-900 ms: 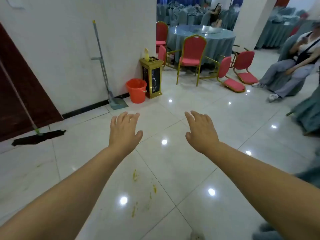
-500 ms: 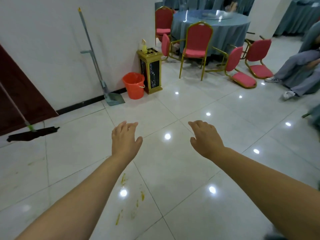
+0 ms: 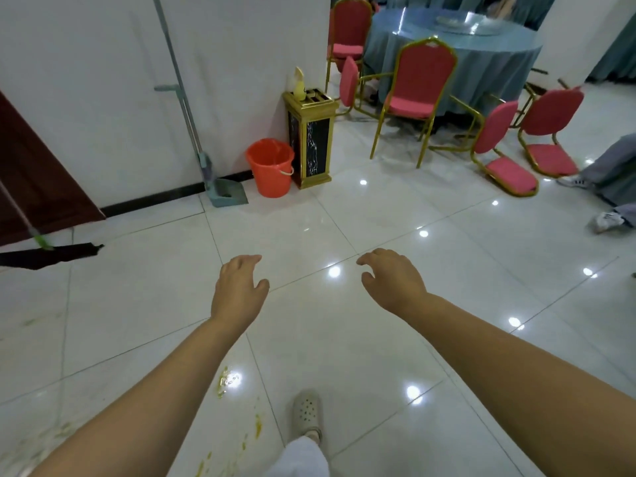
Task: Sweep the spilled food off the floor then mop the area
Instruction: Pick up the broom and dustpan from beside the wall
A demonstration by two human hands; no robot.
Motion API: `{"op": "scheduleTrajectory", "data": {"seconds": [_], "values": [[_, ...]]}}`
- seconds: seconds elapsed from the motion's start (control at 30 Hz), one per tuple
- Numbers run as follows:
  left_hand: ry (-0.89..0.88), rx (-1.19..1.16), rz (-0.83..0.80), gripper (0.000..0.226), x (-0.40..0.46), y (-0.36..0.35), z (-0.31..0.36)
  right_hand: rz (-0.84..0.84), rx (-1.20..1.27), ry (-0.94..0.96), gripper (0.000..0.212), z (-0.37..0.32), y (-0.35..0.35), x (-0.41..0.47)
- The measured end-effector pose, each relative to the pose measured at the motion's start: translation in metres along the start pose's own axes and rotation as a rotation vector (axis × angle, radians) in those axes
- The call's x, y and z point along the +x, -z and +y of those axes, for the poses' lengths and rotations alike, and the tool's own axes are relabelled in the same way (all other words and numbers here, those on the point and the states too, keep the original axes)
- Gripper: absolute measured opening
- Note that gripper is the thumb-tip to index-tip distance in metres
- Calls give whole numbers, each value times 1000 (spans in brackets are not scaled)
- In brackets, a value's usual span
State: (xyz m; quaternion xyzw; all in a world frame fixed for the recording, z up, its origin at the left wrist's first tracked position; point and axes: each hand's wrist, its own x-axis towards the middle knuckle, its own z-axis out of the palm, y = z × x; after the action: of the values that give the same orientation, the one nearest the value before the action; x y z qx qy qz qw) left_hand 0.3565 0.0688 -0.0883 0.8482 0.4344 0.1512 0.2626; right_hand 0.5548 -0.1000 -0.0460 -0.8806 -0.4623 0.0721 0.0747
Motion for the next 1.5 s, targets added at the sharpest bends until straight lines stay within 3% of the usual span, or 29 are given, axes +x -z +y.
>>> {"op": "scheduleTrajectory", "data": {"seconds": [0.27,0.6,1.1,1.5], "values": [[57,-93,-26,28,164,-3,10,-63,101,-25,35,-4,27,166],[144,-94,52,25,303,-2,0,-122,184,52,36,-5,27,335],[511,-201,263,21,519,-9,-8,-194,181,337,29,-8,19,645],[617,-178,352,24,661,25,-79,-283,194,494,26,-100,-1,832]]}}
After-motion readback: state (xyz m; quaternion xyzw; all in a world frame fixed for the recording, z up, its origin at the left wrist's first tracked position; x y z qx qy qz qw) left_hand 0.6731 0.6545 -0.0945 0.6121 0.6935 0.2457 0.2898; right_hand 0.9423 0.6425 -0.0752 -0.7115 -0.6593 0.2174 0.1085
